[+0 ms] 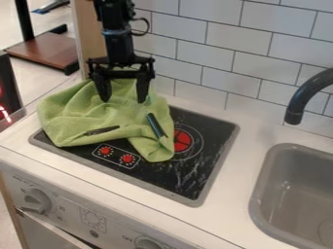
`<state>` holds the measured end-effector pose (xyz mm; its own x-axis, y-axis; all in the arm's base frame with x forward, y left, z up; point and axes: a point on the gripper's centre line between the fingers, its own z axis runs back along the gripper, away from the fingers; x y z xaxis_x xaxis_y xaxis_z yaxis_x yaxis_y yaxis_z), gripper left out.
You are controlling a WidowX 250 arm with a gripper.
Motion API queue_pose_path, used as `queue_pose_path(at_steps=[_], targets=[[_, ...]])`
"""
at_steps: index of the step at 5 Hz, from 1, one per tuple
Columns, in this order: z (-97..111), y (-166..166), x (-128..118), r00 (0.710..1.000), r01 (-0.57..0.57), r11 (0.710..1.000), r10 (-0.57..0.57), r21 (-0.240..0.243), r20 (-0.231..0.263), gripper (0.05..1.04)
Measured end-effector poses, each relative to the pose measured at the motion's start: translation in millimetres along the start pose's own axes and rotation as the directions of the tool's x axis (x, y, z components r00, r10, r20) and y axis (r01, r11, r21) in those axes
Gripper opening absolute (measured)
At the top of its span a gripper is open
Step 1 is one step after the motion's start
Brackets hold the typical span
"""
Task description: Move the cloth from right to left
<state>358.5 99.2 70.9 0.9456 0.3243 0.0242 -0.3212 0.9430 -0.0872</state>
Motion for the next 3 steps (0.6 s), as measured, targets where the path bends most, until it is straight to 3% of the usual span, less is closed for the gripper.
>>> queue_pose_path(at_steps=[1,2,3], targets=[[15,-11,-2,1.0,0.012,0.998,-0.011,-0.059,0.017,0.999],[36,-13,-3,0.998,0.038,0.995,-0.032,-0.088,0.062,0.999],[38,-5,-2,0.998,0.024,0.996,-0.019,-0.084,0.066,0.999]])
